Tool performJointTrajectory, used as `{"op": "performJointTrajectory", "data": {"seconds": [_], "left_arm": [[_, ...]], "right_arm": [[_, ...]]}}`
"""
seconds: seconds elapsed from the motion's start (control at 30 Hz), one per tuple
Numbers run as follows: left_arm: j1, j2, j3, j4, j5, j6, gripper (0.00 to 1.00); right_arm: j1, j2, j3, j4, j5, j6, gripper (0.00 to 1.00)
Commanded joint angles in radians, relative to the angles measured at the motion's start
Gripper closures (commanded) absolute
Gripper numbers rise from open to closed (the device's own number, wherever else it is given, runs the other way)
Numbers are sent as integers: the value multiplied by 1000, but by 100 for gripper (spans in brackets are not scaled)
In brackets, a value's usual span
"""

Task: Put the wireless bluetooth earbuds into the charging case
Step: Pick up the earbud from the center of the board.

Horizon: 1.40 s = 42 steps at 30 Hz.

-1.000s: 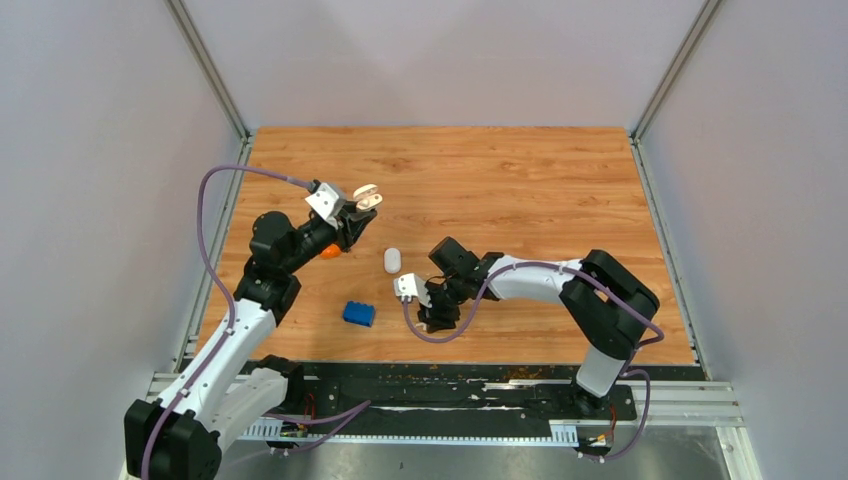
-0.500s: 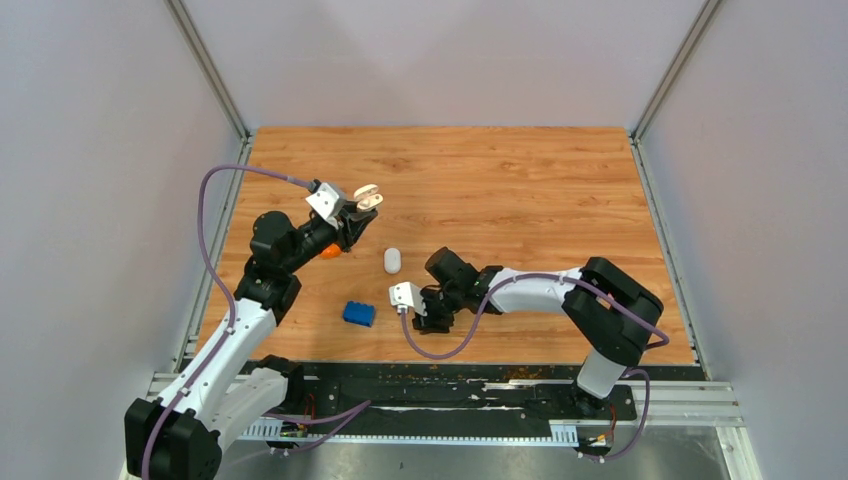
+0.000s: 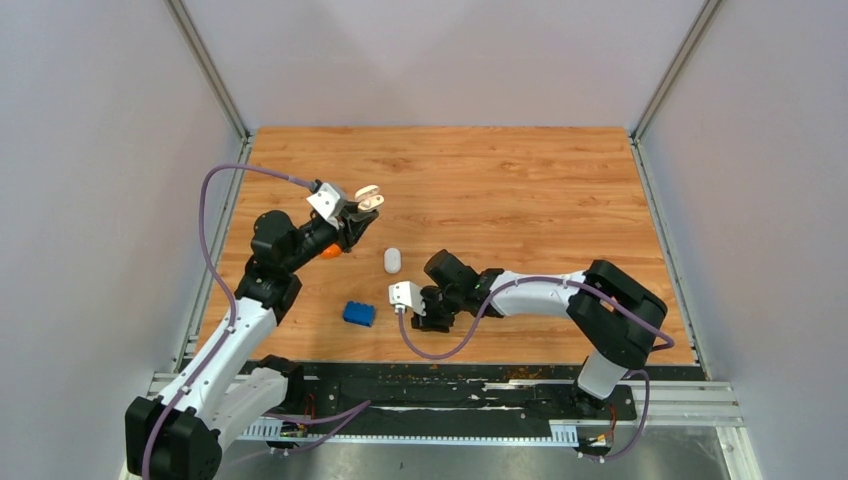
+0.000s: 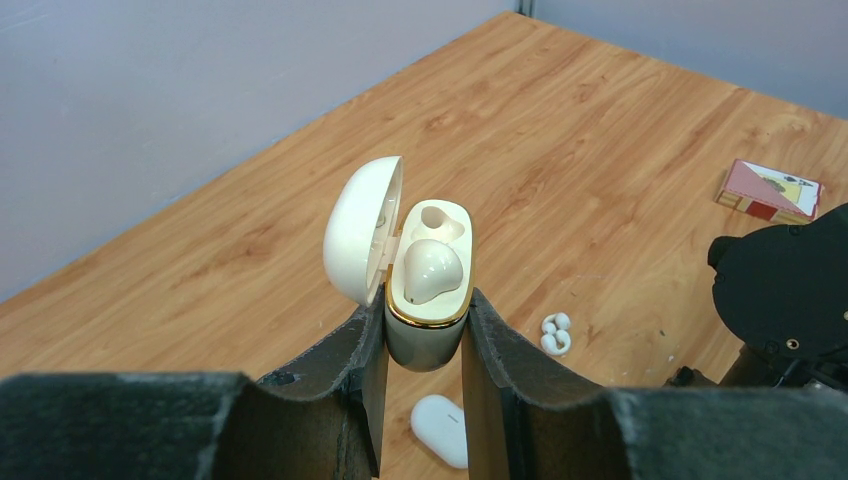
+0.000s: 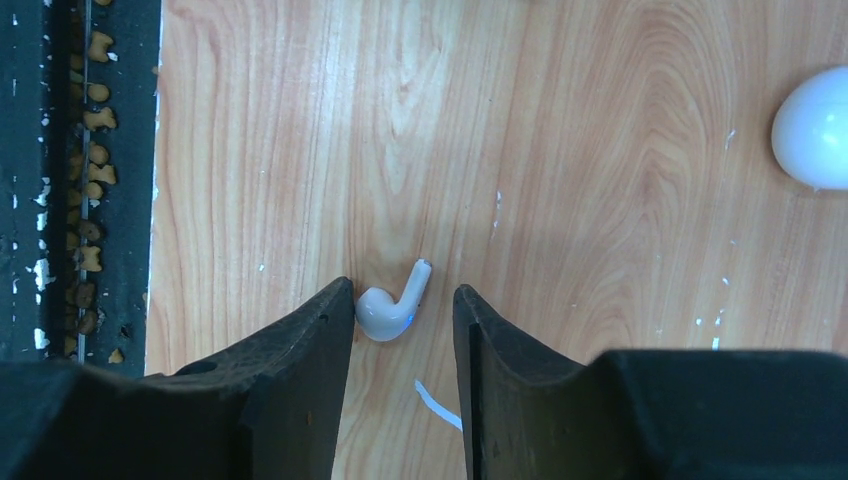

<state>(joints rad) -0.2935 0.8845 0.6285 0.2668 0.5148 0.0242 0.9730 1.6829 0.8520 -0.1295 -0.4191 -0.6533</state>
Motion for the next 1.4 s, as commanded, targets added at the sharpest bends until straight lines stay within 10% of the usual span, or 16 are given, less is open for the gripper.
{"op": "performJointTrajectory", "data": {"seconds": [0.0, 0.9, 1.37], "left_arm": [[4, 0, 11, 54, 11, -7, 91], [4, -15, -19, 69, 11, -12, 91], [4, 294, -60, 383, 217, 48, 91]], "right_arm": [[-3, 2, 1, -100, 116, 43, 59], [-25, -33, 110, -251, 90, -41, 88], [-128, -214, 474, -881, 101, -348, 89]]}}
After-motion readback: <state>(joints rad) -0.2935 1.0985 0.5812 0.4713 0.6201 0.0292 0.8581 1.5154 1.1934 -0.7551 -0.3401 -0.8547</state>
